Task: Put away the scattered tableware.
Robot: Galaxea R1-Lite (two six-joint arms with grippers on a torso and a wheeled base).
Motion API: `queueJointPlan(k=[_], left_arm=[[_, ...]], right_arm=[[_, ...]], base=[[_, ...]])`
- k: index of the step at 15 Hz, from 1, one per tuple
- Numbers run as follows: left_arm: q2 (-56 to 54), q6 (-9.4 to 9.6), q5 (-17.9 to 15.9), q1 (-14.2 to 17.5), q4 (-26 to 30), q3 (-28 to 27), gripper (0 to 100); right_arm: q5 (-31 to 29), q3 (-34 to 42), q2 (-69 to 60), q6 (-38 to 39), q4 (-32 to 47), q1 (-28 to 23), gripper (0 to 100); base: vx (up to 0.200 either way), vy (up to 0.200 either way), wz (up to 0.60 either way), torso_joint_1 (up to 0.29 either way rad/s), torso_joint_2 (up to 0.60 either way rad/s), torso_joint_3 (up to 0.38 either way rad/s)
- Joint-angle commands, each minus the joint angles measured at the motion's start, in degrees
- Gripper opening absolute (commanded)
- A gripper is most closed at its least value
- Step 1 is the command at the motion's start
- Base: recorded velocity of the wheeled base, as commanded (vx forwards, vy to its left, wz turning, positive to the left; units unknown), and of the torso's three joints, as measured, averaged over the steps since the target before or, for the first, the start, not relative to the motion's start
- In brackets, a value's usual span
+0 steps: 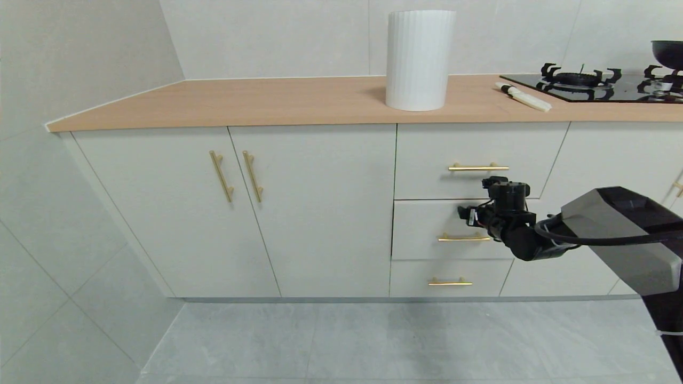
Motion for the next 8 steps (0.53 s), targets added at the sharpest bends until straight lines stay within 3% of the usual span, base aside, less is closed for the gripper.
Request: queueJointPlan(k=[1,8], left_arm=[[0.0,-0.04,0.02,0.0,0.0,0.0,100],[0.0,-0.04,0.02,0.0,0.0,0.0,100]], right_arm=[[-0.04,-0.89,1.17,0.0,-0.07,-0.23,100],[-0.12,-4.49,3.37,1.58,-1.39,-0.58,100]], base=[[0.0,0.0,0.0,0.0,0.0,0.0],[0.0,0.0,0.0,0.0,0.0,0.0]])
